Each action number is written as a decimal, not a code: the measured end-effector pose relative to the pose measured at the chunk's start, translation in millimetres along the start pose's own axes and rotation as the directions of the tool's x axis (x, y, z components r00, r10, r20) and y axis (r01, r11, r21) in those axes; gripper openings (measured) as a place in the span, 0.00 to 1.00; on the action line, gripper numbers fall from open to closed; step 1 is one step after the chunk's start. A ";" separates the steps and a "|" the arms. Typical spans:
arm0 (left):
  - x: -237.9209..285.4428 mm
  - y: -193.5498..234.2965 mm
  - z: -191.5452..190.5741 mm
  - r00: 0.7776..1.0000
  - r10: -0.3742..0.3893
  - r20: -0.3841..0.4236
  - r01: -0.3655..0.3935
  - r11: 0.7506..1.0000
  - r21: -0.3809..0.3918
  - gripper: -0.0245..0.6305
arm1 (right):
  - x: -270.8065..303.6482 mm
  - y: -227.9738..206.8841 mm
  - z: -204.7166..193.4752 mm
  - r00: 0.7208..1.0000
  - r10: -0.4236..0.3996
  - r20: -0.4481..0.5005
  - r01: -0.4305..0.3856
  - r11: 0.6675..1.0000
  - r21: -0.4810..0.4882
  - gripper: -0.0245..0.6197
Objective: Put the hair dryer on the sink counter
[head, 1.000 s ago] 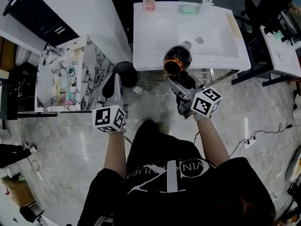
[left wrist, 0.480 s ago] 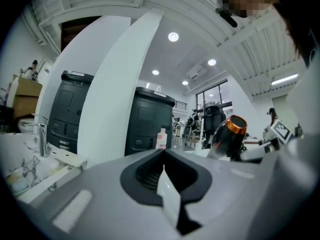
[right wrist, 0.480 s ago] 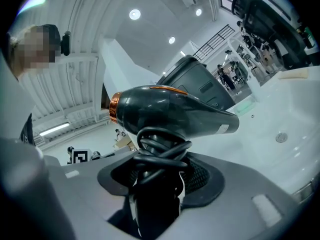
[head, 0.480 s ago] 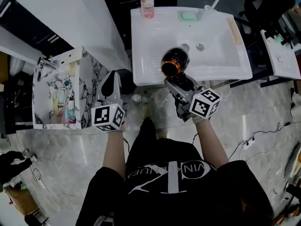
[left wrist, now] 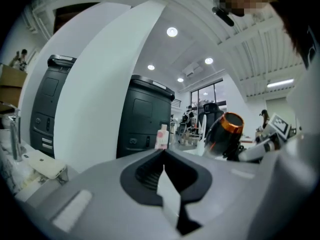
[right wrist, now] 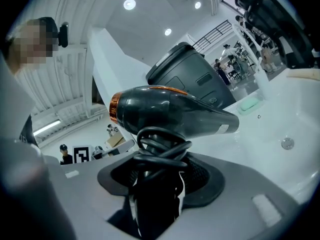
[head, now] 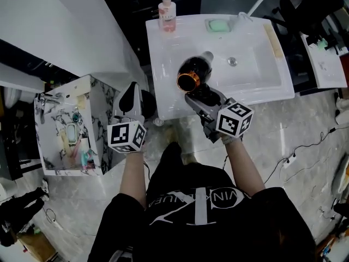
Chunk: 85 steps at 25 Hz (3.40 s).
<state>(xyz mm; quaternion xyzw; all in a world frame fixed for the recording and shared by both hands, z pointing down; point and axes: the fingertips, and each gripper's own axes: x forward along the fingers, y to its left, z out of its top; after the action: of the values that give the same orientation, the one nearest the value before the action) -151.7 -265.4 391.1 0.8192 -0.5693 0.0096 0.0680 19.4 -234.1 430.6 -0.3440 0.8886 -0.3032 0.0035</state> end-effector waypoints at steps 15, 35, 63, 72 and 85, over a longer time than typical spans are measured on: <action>71.4 53.4 -10.1 0.998 -0.060 -0.031 0.060 0.998 -0.014 0.04 | 81.8 -35.4 18.5 0.988 -0.125 -0.091 0.122 0.992 -0.039 0.43; 113.7 77.2 -22.9 0.998 -0.009 -0.064 0.005 0.998 -0.062 0.04 | 149.5 -92.9 24.1 0.927 -0.247 -0.284 0.188 0.957 -0.219 0.43; 126.2 89.9 -50.9 0.993 0.050 -0.110 -0.060 0.994 -0.092 0.04 | 199.2 -145.7 0.2 0.832 -0.453 -0.320 0.331 0.869 -0.369 0.43; 120.5 90.7 -57.9 0.991 0.065 -0.118 -0.077 0.992 -0.098 0.04 | 202.4 -149.3 -3.2 0.814 -0.476 -0.333 0.340 0.855 -0.392 0.44; 115.0 93.1 -62.4 0.990 0.078 -0.120 -0.092 0.990 -0.109 0.04 | 208.7 -152.7 -9.6 0.794 -0.487 -0.365 0.335 0.851 -0.405 0.44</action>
<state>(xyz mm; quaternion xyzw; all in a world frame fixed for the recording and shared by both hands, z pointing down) -194.4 -396.8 473.0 0.7871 -0.5985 0.0276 0.1470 -48.9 -445.5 563.2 -0.4465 0.8033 -0.2204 -0.3267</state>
